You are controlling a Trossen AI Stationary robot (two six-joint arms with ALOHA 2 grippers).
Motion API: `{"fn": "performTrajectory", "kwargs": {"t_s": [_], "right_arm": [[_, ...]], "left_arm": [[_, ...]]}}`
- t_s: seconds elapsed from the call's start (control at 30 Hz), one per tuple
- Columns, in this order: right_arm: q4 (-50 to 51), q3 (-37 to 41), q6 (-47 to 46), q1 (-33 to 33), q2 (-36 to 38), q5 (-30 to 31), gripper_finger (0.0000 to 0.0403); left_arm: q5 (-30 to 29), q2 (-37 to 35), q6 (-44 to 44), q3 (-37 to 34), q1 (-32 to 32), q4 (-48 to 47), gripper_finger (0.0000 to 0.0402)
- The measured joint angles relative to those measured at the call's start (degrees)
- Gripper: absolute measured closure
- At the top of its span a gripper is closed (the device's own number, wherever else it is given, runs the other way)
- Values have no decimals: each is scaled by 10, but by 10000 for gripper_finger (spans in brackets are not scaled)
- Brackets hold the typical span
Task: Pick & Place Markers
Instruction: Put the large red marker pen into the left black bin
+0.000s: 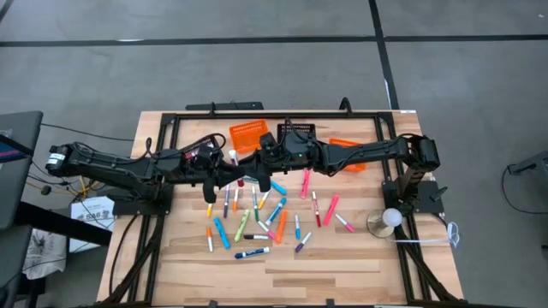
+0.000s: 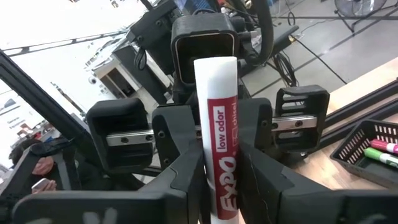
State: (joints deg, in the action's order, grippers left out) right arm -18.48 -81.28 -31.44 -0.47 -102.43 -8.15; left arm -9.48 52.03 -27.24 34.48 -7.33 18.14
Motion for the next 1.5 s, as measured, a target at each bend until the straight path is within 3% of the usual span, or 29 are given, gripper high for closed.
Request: {"fn": "performTrajectory", "kwargs": {"t_s": [0.13, 0.43, 1.0, 1.1, 1.33, 1.5], "right_arm": [[1, 0, 0, -3, 0, -28, 305], [44, 0, 0, -24, 4, -125, 301], [185, 0, 47, -97, 5, -115, 301], [211, 1, 50, -118, 4, -110, 301], [262, 1, 89, -132, 27, -107, 301], [300, 0, 137, -125, 77, -23, 301]], "left_arm": [[1, 0, 8, 0, -1, -3, 314], [3, 0, 29, 0, -1, -31, 333], [-3, -36, 16, 0, -2, -72, 322], [-11, -60, 34, 0, -2, -126, 330], [-101, -129, 43, 0, 7, -334, 322], [-104, -142, 41, 0, 39, -438, 327]]}}
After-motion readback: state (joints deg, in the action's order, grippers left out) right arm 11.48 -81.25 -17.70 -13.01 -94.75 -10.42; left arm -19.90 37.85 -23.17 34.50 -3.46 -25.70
